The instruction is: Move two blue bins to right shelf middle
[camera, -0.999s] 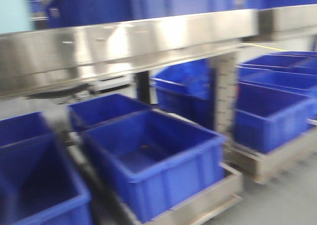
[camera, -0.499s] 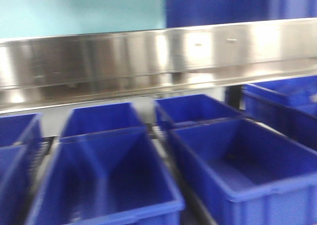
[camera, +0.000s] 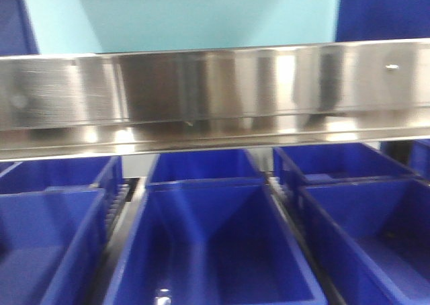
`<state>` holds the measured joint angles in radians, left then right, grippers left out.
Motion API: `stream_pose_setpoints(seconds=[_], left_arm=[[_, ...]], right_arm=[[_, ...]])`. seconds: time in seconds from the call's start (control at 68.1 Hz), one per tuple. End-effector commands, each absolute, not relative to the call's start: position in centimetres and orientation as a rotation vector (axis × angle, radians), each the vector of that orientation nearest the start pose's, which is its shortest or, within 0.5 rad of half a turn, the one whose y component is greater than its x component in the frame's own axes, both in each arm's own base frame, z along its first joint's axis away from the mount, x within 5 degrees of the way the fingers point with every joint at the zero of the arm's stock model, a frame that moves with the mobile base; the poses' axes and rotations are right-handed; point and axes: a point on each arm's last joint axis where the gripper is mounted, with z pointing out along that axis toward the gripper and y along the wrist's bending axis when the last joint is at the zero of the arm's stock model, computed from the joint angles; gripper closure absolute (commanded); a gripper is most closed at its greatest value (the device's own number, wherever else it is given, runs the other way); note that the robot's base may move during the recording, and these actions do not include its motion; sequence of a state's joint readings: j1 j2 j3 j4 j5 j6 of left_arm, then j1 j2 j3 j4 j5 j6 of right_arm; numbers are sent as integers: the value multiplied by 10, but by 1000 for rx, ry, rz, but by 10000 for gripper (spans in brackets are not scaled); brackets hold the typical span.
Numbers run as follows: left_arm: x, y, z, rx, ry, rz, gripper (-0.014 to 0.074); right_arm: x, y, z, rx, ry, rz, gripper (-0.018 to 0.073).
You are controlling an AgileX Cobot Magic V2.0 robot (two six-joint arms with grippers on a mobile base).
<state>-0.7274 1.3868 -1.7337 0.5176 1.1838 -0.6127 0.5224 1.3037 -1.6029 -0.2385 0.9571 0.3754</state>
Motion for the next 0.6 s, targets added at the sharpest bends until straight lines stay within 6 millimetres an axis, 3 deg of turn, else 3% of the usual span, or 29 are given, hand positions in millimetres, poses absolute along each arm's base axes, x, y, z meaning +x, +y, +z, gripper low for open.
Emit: stream_pose_setpoints(seconds=[0.0, 0.587], left_arm=[[225, -132, 488, 85, 2138, 28, 707], [225, -132, 488, 85, 2138, 28, 707]], right_arm=[[233, 106, 485, -192, 2043, 175, 724], [233, 106, 485, -192, 2043, 175, 724]])
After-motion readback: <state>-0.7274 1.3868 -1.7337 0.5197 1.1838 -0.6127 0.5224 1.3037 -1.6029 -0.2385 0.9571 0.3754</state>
